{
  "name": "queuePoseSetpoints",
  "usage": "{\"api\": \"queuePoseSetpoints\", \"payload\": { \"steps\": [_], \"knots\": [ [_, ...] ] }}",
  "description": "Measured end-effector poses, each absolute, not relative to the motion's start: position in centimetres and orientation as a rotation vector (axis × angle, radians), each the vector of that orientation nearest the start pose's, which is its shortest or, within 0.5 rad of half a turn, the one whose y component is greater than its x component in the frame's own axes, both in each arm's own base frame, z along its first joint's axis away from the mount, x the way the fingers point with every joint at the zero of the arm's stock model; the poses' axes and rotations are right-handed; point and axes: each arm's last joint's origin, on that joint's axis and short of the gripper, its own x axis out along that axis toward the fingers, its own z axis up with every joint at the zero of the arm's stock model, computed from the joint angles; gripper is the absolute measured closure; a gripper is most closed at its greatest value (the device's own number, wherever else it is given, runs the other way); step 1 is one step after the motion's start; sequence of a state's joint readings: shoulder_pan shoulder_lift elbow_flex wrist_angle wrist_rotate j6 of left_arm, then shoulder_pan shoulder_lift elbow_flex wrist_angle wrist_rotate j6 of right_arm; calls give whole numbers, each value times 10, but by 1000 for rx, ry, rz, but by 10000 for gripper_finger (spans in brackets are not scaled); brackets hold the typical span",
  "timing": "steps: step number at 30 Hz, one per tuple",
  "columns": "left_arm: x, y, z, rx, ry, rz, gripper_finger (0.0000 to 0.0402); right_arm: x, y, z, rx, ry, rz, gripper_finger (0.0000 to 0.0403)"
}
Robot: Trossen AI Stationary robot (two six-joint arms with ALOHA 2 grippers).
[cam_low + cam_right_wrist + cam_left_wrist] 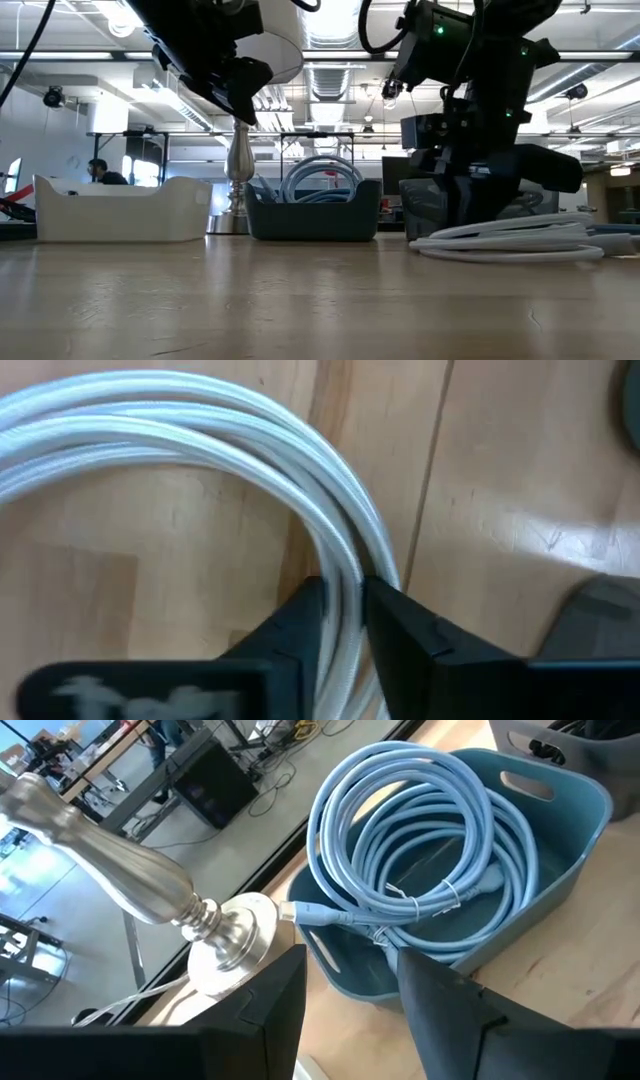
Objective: Pick & Place USB Port
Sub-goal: Put the left white charger cable into the white bin
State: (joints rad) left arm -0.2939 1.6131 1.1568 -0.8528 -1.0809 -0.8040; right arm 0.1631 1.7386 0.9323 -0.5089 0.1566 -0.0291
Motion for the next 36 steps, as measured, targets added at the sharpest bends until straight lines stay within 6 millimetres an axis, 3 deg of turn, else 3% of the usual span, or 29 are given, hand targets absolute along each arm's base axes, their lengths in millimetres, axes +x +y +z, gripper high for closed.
{"api": "queuePoseSetpoints", "payload": {
  "steps": [6,12,16,23,36],
  "knots": [
    [294,-63,234,112,679,967,238,299,46,137,-233,1287,25,387],
    [304,-69,233,-86,718,825,238,314,58,154,-262,1195,69,388],
    [316,-77,236,-248,712,659,238,326,68,170,-380,1104,73,389],
    [331,-85,246,-324,644,435,238,344,76,201,-507,987,-4,389],
    [339,-89,246,-384,581,402,239,356,75,215,-466,875,-32,390]
  ]
}}
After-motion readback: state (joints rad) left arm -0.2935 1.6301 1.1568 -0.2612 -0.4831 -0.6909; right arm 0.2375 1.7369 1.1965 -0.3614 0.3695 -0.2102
